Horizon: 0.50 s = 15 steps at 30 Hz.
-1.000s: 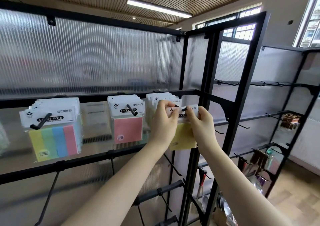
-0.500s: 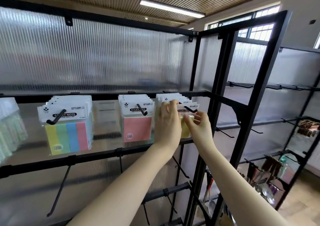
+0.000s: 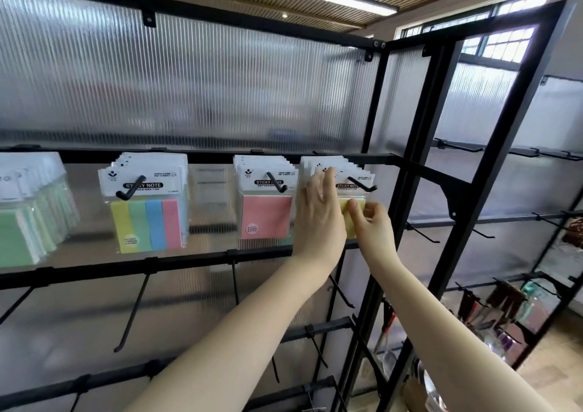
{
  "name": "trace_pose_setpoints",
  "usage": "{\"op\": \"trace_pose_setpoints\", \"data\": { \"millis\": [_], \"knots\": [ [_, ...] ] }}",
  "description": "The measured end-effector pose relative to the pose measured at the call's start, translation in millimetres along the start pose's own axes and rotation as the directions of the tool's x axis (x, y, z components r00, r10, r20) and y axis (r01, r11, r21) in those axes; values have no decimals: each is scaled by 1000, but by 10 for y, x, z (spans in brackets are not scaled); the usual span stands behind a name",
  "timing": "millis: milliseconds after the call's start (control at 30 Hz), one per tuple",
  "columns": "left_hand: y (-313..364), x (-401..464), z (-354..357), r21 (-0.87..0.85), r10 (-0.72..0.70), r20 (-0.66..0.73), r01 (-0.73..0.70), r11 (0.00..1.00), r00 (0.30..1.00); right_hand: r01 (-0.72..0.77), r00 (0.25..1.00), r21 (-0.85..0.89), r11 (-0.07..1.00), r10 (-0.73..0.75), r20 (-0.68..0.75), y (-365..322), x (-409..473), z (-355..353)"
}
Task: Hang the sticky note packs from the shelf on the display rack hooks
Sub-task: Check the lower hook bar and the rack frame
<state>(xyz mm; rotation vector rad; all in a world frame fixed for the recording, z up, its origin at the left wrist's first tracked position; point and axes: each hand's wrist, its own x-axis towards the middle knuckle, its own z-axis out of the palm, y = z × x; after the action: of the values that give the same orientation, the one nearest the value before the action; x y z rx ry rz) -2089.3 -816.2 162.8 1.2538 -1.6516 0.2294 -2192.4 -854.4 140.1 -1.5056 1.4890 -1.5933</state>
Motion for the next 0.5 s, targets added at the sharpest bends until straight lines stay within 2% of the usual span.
{"op": "trace_pose_setpoints", "data": {
  "millis": [100,300,400,500],
  "knots": [
    [-14,-187,-99,-27,26,61,-25,999,998,-50,999,-68,996,50,4,141,-115,-16],
    [-147,-587,-424,-40,92,195,-86,995,977,-261,962,-222,940,273,25,417,-471,23],
    [-319,-745,-654,25,105,295,-117,993,950,-236,967,-298,925,255,26,369,-691,156],
    [-569,-894,-933,76,48,370,-82,994,928,-163,977,-353,921,202,75,165,-955,370]
  ]
}}
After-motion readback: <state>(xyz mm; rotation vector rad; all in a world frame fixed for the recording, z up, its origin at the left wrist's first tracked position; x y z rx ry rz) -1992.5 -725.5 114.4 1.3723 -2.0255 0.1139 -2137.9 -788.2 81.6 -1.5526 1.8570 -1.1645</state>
